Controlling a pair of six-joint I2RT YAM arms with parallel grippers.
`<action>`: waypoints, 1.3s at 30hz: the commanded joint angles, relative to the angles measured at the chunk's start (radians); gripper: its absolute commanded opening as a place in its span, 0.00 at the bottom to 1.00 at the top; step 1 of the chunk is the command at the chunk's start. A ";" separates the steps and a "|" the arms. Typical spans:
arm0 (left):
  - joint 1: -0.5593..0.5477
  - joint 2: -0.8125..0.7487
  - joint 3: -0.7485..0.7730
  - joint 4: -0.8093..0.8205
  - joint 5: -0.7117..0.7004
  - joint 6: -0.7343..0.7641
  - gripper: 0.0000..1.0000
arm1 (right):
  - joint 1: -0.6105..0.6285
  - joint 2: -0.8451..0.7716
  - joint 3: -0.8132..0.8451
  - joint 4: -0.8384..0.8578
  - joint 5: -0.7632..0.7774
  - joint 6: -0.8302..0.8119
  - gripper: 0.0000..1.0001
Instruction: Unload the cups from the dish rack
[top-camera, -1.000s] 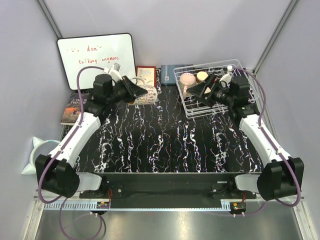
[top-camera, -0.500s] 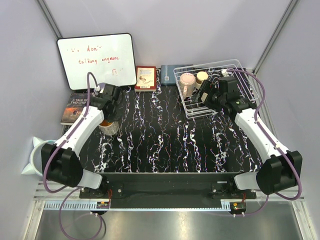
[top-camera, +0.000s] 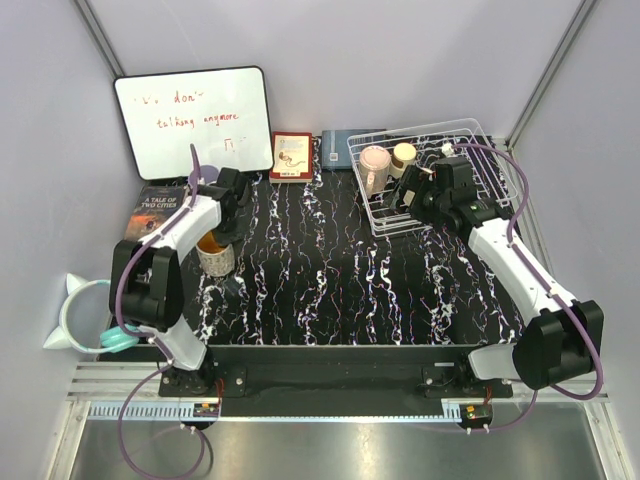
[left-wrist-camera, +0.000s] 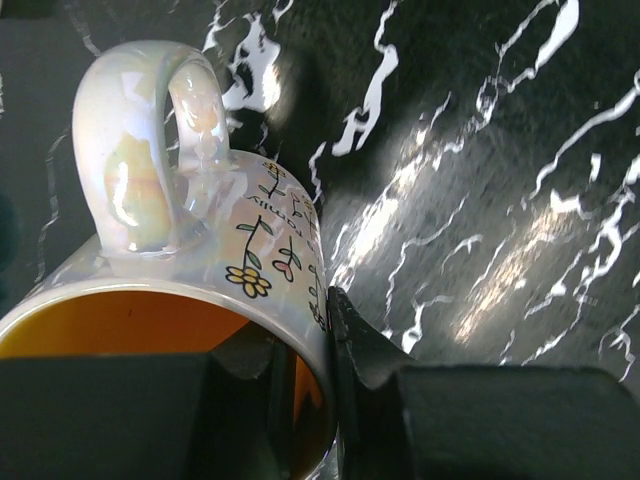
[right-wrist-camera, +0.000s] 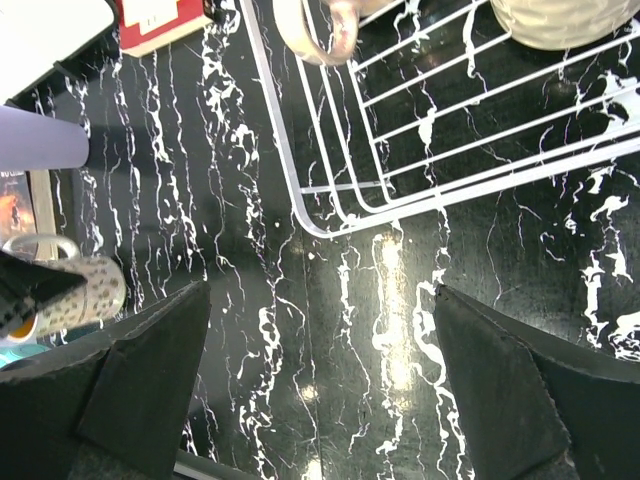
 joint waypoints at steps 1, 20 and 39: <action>0.025 0.018 0.092 0.081 0.016 -0.013 0.00 | 0.016 -0.025 -0.009 0.006 0.004 -0.009 1.00; 0.117 -0.077 -0.055 0.141 0.079 -0.016 0.13 | 0.017 -0.014 -0.008 0.000 -0.012 -0.007 1.00; 0.016 -0.333 0.046 0.021 0.008 -0.066 0.99 | 0.017 0.042 0.130 -0.080 0.127 -0.075 1.00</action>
